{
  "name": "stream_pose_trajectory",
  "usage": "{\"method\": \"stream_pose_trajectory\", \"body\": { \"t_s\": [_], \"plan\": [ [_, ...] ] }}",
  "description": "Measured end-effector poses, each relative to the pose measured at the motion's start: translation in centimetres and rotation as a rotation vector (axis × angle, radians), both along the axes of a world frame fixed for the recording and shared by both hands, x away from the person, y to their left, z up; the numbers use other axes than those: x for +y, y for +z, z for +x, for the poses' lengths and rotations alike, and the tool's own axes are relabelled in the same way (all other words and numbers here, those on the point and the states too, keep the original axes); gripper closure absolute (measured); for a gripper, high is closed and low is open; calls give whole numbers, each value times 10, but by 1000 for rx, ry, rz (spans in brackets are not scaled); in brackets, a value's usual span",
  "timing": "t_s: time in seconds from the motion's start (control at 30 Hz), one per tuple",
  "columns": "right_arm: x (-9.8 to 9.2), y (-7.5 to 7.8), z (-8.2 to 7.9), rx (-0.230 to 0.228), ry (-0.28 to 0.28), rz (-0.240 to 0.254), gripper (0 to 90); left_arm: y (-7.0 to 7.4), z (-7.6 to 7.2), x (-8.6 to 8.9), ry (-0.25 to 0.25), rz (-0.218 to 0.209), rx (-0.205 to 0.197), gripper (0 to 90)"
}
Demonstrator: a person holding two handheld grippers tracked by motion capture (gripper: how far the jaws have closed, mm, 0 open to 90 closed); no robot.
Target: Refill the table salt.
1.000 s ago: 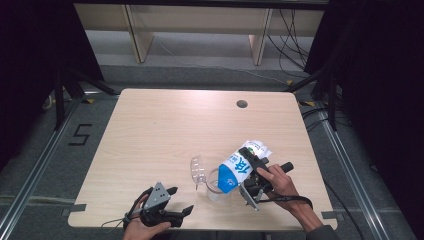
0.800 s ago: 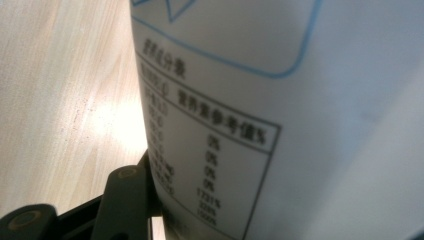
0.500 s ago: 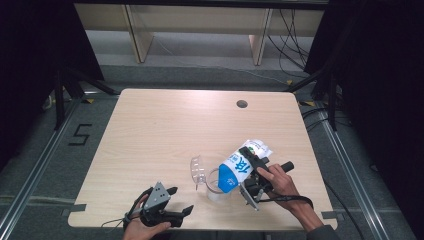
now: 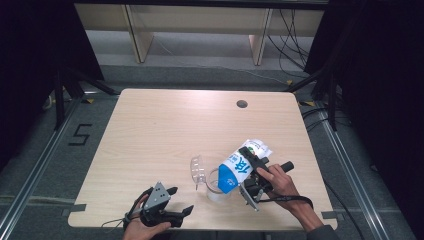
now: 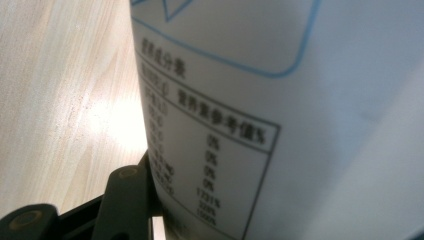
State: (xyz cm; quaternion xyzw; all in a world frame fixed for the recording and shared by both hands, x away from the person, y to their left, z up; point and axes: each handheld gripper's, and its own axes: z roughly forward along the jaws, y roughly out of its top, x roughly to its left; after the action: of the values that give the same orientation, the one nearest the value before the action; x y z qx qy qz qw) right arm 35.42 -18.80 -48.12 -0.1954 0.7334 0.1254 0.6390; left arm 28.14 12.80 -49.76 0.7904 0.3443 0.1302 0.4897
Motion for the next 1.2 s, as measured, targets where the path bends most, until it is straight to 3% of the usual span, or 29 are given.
{"method": "stream_pose_trajectory", "body": {
  "t_s": [0.47,0.53,0.57,0.87,1.03,1.17,1.2],
  "plan": [
    [-1,3,-1,-22,-1,-24,481,0,0,0,-5,1,-1,188],
    [-1,1,-1,-7,-16,-2,481,0,0,0,-6,2,-2,188],
    [-1,3,-1,-22,-2,-26,481,0,0,0,-6,3,-2,188],
    [-2,1,-1,-17,-11,-5,483,0,0,0,0,2,1,188],
    [0,5,0,-56,26,-40,485,0,0,0,0,2,1,188],
    [0,6,0,-59,26,-40,485,0,0,0,0,2,1,188],
    [-1,4,-1,-39,3,-17,485,0,0,0,0,2,1,188]
  ]
}}
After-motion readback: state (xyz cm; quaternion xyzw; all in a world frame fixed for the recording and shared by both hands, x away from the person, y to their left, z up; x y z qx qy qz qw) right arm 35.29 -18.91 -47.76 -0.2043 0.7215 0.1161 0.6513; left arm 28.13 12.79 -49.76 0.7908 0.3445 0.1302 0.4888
